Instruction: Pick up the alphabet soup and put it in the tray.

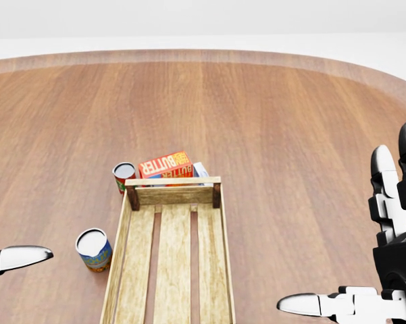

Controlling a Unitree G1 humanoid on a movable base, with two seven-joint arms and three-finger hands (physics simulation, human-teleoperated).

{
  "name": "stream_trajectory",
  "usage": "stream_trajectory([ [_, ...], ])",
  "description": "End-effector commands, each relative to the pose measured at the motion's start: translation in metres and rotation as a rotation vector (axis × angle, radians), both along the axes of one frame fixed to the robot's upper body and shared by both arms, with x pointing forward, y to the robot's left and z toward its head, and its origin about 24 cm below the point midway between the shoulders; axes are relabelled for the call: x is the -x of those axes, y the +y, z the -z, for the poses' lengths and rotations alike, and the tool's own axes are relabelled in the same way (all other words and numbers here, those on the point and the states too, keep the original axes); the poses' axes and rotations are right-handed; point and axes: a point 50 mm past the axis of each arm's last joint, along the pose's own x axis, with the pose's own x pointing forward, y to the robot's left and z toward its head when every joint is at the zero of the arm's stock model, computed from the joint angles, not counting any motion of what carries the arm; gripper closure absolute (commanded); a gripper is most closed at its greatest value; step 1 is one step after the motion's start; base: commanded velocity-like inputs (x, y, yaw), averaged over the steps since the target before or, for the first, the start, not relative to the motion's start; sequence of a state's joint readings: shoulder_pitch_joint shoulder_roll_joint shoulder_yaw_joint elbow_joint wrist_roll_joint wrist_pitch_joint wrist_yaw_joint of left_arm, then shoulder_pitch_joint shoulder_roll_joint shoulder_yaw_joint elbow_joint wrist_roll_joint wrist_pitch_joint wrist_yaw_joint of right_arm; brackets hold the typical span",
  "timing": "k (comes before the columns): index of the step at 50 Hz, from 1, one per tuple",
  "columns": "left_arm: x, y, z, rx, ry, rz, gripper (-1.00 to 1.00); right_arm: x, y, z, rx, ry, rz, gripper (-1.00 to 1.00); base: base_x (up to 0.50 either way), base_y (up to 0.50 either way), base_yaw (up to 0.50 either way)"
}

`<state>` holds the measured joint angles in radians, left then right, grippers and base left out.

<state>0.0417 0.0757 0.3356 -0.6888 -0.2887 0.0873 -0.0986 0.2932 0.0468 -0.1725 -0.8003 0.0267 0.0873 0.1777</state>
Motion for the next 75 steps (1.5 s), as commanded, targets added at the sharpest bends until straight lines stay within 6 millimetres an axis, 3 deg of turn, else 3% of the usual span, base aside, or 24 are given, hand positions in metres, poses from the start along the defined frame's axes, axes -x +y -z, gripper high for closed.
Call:
stream_trajectory([
  [1, 0.0, 0.0, 0.0, -0.001, 0.002, 0.002, -1.0, 0.0, 0.0, 0.0, -0.001, 0.003, -0.003, -1.0, 0.5, 0.0, 0.0],
  [22, 0.003, -0.001, -0.002, -0.013, -0.008, 0.006, -1.0, 0.0, 0.0, -0.001, -0.012, -0.009, 0.003, -1.0, 0.5, 0.01, 0.0],
  [30, 0.004, -0.002, -0.004, -0.025, -0.016, 0.009, -1.0, 0.0, -0.001, -0.002, -0.021, -0.015, 0.006, -1.0, 0.0, 0.0, 0.0],
  [38, 0.006, 0.004, -0.007, -0.178, 0.005, 0.005, -1.0, 0.001, -0.002, -0.002, -0.021, -0.016, 0.009, -1.0, 0.0, 0.0, 0.0],
  [42, -0.001, 0.0, 0.008, -0.411, 0.14, 0.046, -1.0, 0.001, -0.001, -0.002, -0.019, -0.015, 0.006, -1.0, 0.0, 0.0, 0.0],
  [43, -0.003, 0.001, 0.02, -0.413, 0.203, 0.05, -1.0, 0.001, 0.0, -0.002, -0.018, -0.015, 0.004, -1.0, 0.0, 0.0, 0.0],
  [47, -0.015, 0.001, 0.024, -0.588, 0.276, 0.033, -1.0, 0.002, 0.0, -0.004, -0.016, -0.024, 0.002, -1.0, 0.0, 0.0, 0.0],
  [48, -0.016, -0.003, 0.01, -0.662, 0.232, 0.034, -1.0, 0.003, 0.0, -0.005, -0.017, -0.027, 0.002, -1.0, 0.0, 0.0, 0.0],
  [49, -0.023, -0.001, 0.025, -0.68, 0.312, 0.05, -1.0, 0.003, 0.0, -0.005, -0.017, -0.028, 0.003, -1.0, 0.0, 0.0, 0.0],
  [53, -0.039, 0.003, 0.05, -0.705, 0.447, 0.063, -1.0, 0.003, 0.001, -0.004, -0.014, -0.023, -0.003, -1.0, 0.0, 0.0, 0.0],
  [56, -0.039, 0.003, 0.05, -0.706, 0.452, 0.062, -1.0, 0.003, 0.001, -0.004, -0.014, -0.023, -0.004, -1.0, 0.0, 0.0, 0.0],
  [57, -0.045, -0.002, 0.041, -0.825, 0.443, 0.105, -1.0, 0.003, 0.002, -0.005, -0.012, -0.028, -0.006, -1.0, 0.0, 0.0, 0.0],
  [58, -0.049, 0.003, 0.054, -0.793, 0.502, 0.115, -1.0, 0.003, 0.002, -0.005, -0.012, -0.028, -0.005, -1.0, 0.0, 0.0, 0.0],
  [62, -0.058, 0.008, 0.065, -0.833, 0.581, 0.107, -1.0, 0.001, 0.003, -0.004, -0.011, -0.024, -0.007, -1.0, 0.0, 0.0, 0.0],
  [65, -0.061, 0.01, 0.085, -0.903, 0.687, 0.09, -1.0, 0.003, 0.004, -0.007, -0.009, -0.037, -0.012, -1.0, 0.0, 0.0, 0.0],
  [75, -0.075, 0.009, 0.106, -1.022, 0.824, 0.104, -1.0, 0.004, 0.003, -0.008, -0.009, -0.037, -0.014, -1.0, 0.0, 0.0, 0.0],
])
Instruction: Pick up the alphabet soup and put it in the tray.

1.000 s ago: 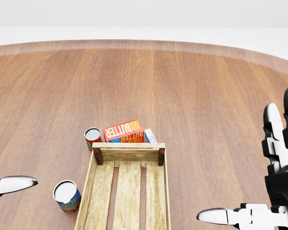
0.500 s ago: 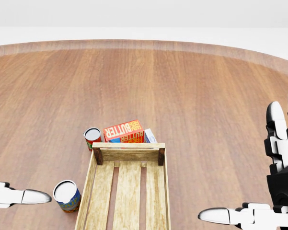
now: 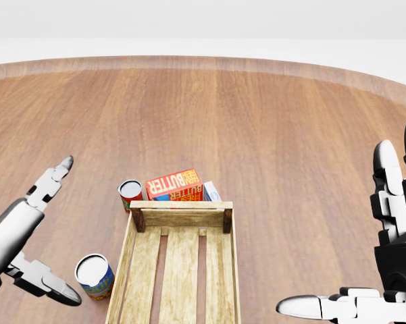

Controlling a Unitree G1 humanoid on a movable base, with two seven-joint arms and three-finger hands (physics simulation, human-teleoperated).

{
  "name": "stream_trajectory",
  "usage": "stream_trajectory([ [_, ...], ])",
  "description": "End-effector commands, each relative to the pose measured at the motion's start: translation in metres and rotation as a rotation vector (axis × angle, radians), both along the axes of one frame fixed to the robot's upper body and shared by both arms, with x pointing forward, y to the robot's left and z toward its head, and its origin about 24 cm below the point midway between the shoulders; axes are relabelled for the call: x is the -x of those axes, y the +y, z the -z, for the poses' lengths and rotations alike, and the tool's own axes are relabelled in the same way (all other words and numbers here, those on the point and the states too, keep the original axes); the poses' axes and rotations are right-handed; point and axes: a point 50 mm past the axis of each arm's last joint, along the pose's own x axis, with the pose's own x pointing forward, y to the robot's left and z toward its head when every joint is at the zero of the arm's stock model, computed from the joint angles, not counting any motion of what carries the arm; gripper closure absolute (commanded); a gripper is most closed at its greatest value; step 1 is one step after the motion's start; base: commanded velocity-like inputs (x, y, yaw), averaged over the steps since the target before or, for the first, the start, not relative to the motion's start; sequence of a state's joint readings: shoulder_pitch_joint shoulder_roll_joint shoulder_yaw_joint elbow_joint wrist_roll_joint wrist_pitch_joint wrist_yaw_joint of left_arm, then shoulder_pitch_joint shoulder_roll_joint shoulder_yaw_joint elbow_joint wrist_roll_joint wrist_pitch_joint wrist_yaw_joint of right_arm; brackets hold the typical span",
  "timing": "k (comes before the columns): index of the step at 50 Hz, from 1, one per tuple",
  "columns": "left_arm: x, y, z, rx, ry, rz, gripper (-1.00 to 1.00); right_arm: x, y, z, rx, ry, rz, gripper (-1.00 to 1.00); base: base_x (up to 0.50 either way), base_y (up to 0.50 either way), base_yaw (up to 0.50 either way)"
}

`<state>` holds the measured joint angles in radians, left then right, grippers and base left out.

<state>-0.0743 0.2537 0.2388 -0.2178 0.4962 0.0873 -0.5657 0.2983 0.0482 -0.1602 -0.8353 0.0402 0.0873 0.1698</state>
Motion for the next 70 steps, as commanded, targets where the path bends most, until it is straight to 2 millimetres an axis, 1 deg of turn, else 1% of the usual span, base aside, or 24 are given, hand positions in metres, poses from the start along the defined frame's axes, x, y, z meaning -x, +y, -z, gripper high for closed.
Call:
stream_trajectory([
  [1, -0.018, 0.003, 0.027, -0.168, 0.175, -0.015, -1.0, 0.001, 0.001, -0.001, 0.001, -0.004, -0.004, -1.0, 0.0, 0.0, 0.0],
  [8, -0.027, 0.007, 0.038, -0.202, 0.226, -0.031, -1.0, 0.001, 0.001, -0.001, 0.001, -0.006, -0.002, -1.0, 0.0, 0.0, 0.0],
  [9, -0.032, 0.012, 0.052, -0.262, 0.276, -0.064, -1.0, 0.0, 0.001, 0.0, 0.0, -0.003, -0.002, -1.0, 0.0, 0.0, 0.0],
  [10, -0.036, 0.008, 0.04, -0.275, 0.257, -0.031, -1.0, 0.0, 0.001, -0.001, 0.0, -0.003, -0.002, -1.0, 0.0, 0.0, 0.0],
  [11, -0.038, 0.007, 0.035, -0.28, 0.25, -0.021, -1.0, 0.0, 0.001, -0.001, 0.0, -0.004, -0.002, -1.0, 0.0, 0.0, 0.0],
  [14, -0.044, 0.006, 0.039, -0.299, 0.268, -0.026, -1.0, 0.0, 0.001, -0.001, 0.0, -0.004, -0.002, -1.0, 0.0, 0.0, 0.0],
  [15, -0.045, 0.007, 0.043, -0.313, 0.279, -0.034, -1.0, 0.0, 0.001, -0.001, 0.0, -0.004, -0.001, -1.0, 0.0, 0.0, 0.0],
  [16, -0.057, 0.0, 0.055, -0.451, 0.306, -0.045, -1.0, 0.0, 0.001, -0.001, 0.001, -0.002, 0.002, -1.0, 0.0, 0.0, 0.0],
  [17, -0.062, 0.002, 0.065, -0.491, 0.335, -0.065, -1.0, 0.001, 0.0, -0.001, 0.002, -0.005, 0.007, -1.0, 0.0, 0.0, 0.0],
  [32, -0.064, 0.004, 0.067, -0.52, 0.347, -0.081, -1.0, 0.0, 0.0, -0.001, 0.004, -0.002, 0.009, -1.0, 0.0, 0.0, 0.0],
  [34, -0.063, 0.006, 0.077, -0.516, 0.358, -0.102, -1.0, 0.0, 0.0, -0.001, 0.004, -0.003, 0.009, -1.0, 0.0, 0.0, 0.0],
  [36, -0.065, 0.003, 0.067, -0.522, 0.344, -0.08, -1.0, 0.0, 0.0, -0.001, 0.003, -0.004, 0.01, -1.0, 0.0, 0.0, 0.0],
  [41, -0.065, 0.002, 0.068, -0.523, 0.346, -0.076, -1.0, 0.0, 0.0, -0.001, 0.004, -0.004, 0.009, -1.0, 0.0, 0.0, 0.0],
  [45, -0.067, 0.002, 0.074, -0.521, 0.358, -0.084, -1.0, 0.0, -0.001, -0.001, 0.004, -0.003, 0.011, -1.0, 0.0, 0.0, 0.0],
  [47, -0.066, 0.002, 0.083, -0.519, 0.369, -0.099, -1.0, 0.0, -0.001, -0.001, 0.003, -0.003, 0.012, -1.0, 0.0, 0.0, 0.0],
  [48, -0.067, 0.0, 0.077, -0.52, 0.361, -0.082, -1.0, 0.0, -0.001, -0.001, 0.003, -0.002, 0.014, -1.0, 0.0, 0.0, 0.0],
  [50, -0.067, -0.003, 0.076, -0.517, 0.36, -0.073, -1.0, 0.0, -0.001, 0.0, 0.003, -0.002, 0.014, -1.0, 0.0, 0.0, 0.0],
  [52, -0.065, -0.003, 0.085, -0.513, 0.374, -0.083, -1.0, 0.0, -0.001, -0.001, 0.004, -0.002, 0.015, -1.0, 0.0, 0.0, 0.0],
  [54, -0.066, -0.004, 0.085, -0.51, 0.384, -0.073, -1.0, 0.001, -0.002, -0.001, 0.002, -0.003, 0.018, -1.0, 0.0, 0.0, 0.0],
  [55, -0.065, -0.004, 0.094, -0.509, 0.392, -0.079, -1.0, 0.001, -0.002, -0.001, 0.002, -0.004, 0.019, -1.0, 0.0, 0.0, 0.0],
  [65, -0.066, -0.006, 0.095, -0.506, 0.401, -0.073, -1.0, 0.0, -0.002, -0.001, 0.003, -0.003, 0.019, -1.0, 0.0, 0.0, 0.0],
  [67, -0.065, -0.007, 0.103, -0.507, 0.402, -0.072, -1.0, 0.001, -0.002, -0.001, 0.003, -0.004, 0.02, -1.0, 0.0, 0.0, 0.0],
  [68, -0.066, -0.008, 0.099, -0.514, 0.404, -0.069, -1.0, 0.001, -0.002, -0.001, 0.003, -0.004, 0.019, -1.0, 0.0, 0.0, 0.0],
  [70, -0.064, -0.009, 0.108, -0.512, 0.407, -0.066, -1.0, 0.001, -0.002, -0.001, 0.002, -0.006, 0.02, -1.0, 0.0, 0.0, 0.0],
])
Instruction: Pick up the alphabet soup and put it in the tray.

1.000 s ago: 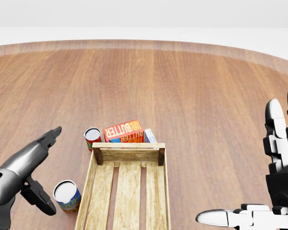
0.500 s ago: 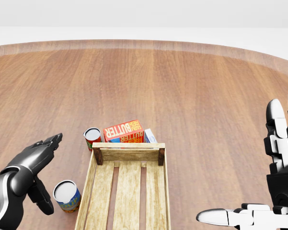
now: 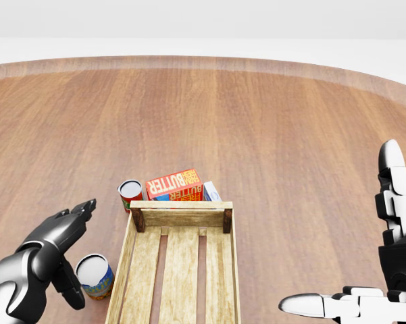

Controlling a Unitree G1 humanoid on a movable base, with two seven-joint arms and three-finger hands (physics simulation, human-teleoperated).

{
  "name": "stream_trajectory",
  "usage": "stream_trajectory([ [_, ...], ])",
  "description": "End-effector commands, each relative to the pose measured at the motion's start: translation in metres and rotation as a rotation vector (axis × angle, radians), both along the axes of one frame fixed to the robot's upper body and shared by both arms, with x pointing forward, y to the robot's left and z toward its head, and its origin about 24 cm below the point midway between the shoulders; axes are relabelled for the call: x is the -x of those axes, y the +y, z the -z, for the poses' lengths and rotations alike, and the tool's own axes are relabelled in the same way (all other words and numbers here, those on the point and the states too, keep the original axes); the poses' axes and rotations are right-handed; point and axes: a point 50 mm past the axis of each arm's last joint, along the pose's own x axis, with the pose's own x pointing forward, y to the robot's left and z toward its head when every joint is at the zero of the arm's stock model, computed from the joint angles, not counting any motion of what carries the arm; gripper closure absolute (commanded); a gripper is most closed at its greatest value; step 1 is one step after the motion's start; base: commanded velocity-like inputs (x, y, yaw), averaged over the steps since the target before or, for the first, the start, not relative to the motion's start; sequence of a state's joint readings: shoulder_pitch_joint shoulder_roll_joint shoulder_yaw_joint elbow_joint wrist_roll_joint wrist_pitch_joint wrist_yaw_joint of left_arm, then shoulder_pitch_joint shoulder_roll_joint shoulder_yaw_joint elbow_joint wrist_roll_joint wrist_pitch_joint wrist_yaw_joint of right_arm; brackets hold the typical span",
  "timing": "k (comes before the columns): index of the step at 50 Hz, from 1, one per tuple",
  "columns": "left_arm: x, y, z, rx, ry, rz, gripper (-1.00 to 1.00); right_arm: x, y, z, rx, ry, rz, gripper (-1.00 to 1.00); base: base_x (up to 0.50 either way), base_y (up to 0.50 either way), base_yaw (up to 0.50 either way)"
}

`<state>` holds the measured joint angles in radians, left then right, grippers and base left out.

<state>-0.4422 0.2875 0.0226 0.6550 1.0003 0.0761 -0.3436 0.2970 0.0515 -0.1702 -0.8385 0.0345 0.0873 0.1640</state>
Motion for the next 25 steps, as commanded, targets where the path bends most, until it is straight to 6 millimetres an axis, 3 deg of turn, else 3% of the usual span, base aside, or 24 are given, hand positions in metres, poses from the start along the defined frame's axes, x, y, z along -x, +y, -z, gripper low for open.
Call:
stream_trajectory([
  [1, 0.001, -0.005, 0.012, 0.002, 0.02, 0.004, -1.0, 0.001, 0.0, -0.001, 0.0, -0.002, 0.002, -1.0, 0.0, 0.0, 0.0],
  [25, 0.0, -0.007, 0.032, -0.043, 0.054, -0.004, -1.0, 0.001, 0.0, 0.0, -0.003, -0.001, -0.001, -1.0, 0.0, 0.0, 0.0],
])
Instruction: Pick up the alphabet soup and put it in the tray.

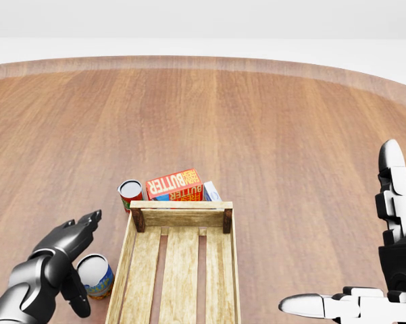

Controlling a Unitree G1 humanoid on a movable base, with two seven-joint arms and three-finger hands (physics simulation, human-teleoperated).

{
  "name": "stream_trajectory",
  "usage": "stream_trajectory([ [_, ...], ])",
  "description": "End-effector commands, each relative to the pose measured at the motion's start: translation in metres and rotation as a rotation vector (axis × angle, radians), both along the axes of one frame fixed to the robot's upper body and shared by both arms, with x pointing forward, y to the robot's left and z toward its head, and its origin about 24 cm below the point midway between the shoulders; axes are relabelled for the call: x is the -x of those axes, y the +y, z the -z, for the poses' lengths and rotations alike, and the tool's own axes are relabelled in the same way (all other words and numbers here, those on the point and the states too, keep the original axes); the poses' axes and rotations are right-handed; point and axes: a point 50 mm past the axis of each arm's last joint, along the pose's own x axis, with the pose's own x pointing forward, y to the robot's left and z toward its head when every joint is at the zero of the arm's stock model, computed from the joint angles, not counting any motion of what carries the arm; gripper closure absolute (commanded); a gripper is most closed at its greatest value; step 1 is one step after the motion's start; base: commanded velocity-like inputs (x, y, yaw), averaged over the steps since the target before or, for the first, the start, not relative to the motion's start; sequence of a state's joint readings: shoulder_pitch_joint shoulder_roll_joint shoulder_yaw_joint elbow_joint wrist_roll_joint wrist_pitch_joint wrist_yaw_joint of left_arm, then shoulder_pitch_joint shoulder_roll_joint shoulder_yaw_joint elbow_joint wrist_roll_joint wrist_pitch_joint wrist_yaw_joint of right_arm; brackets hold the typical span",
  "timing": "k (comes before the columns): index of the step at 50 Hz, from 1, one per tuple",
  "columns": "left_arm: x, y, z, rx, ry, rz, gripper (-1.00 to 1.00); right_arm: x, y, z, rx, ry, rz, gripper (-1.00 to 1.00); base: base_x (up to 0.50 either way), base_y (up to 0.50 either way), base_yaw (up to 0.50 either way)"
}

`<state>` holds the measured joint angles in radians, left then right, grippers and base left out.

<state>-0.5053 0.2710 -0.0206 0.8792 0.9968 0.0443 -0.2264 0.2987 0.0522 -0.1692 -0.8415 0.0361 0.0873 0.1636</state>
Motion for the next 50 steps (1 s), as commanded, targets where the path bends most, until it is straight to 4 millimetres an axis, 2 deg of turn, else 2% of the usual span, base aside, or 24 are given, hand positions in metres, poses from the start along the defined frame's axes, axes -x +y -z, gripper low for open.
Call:
stream_trajectory([
  [1, 0.0, -0.001, 0.007, -0.03, 0.006, -0.002, -1.0, 0.0, 0.0, 0.0, 0.0, -0.001, 0.0, -1.0, 0.0, 0.0, 0.0],
  [9, 0.001, 0.001, 0.012, -0.033, 0.006, -0.007, -1.0, 0.001, 0.0, -0.004, -0.015, -0.022, -0.004, -1.0, 0.0, 0.0, 0.0],
  [13, -0.001, 0.002, 0.005, -0.031, 0.004, -0.008, -1.0, -0.003, 0.001, -0.003, -0.006, -0.021, 0.008, -1.0, 0.0, 0.0, 0.0],
  [19, 0.0, 0.002, 0.01, -0.031, -0.001, -0.01, -1.0, -0.005, 0.002, -0.001, 0.011, -0.008, 0.015, -1.0, 0.0, 0.0, 0.0],
  [34, -0.005, 0.003, 0.005, -0.02, -0.024, -0.026, -1.0, -0.004, 0.002, -0.002, 0.009, -0.011, 0.014, -1.0, 0.0, 0.0, 0.0],
  [50, 0.002, 0.001, 0.022, -0.014, 0.015, -0.049, -1.0, -0.004, 0.002, -0.002, 0.005, -0.013, 0.007, -1.0, 0.0, 0.0, 0.0],
])
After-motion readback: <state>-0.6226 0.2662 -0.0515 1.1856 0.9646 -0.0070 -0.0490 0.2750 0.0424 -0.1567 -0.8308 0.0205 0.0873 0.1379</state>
